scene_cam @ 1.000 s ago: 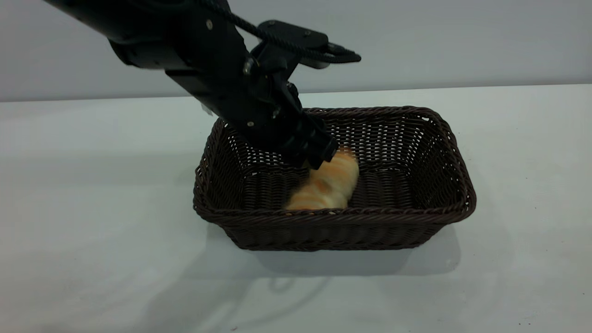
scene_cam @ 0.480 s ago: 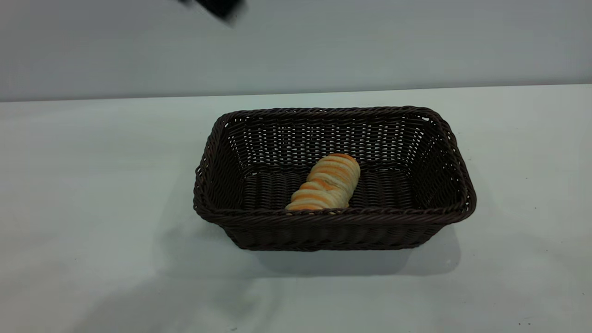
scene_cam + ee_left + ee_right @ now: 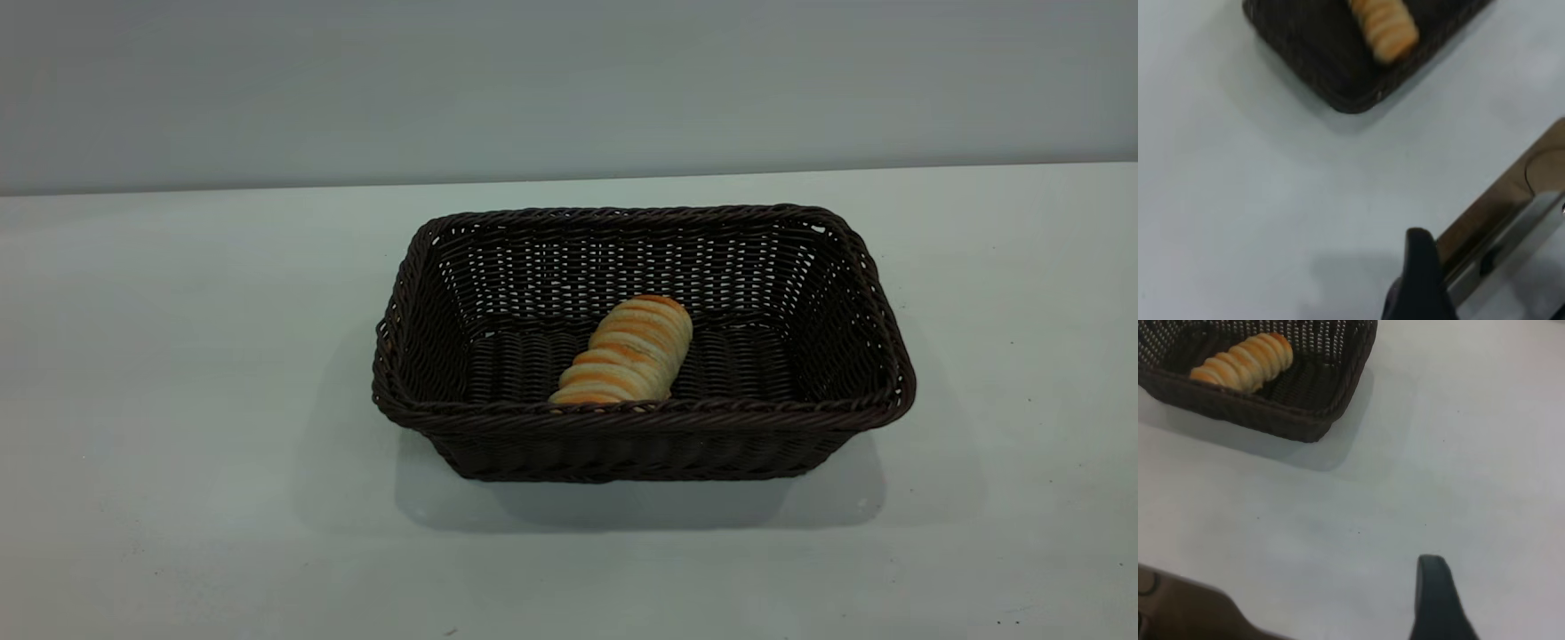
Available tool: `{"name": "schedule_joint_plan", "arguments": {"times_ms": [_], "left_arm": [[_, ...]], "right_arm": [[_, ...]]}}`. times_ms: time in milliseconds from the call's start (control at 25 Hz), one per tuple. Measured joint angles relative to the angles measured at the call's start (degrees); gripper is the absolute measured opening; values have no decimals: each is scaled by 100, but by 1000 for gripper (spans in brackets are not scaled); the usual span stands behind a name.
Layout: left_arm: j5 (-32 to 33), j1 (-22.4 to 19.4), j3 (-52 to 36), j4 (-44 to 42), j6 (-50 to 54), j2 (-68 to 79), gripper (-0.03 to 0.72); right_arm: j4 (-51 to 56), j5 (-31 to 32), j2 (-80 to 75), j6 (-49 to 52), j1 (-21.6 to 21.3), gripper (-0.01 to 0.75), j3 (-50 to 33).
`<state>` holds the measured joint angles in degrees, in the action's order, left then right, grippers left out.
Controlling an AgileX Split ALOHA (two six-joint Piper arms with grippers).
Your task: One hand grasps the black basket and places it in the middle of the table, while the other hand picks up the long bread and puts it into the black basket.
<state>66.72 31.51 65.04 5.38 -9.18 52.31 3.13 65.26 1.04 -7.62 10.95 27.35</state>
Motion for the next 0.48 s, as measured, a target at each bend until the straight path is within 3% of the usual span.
{"name": "schedule_joint_plan", "arguments": {"times_ms": [480], "left_arm": [[-432,0,-3231,-27,540,-2501,582]], "right_arm": [[6,0,0,0,0,473,0]]}}
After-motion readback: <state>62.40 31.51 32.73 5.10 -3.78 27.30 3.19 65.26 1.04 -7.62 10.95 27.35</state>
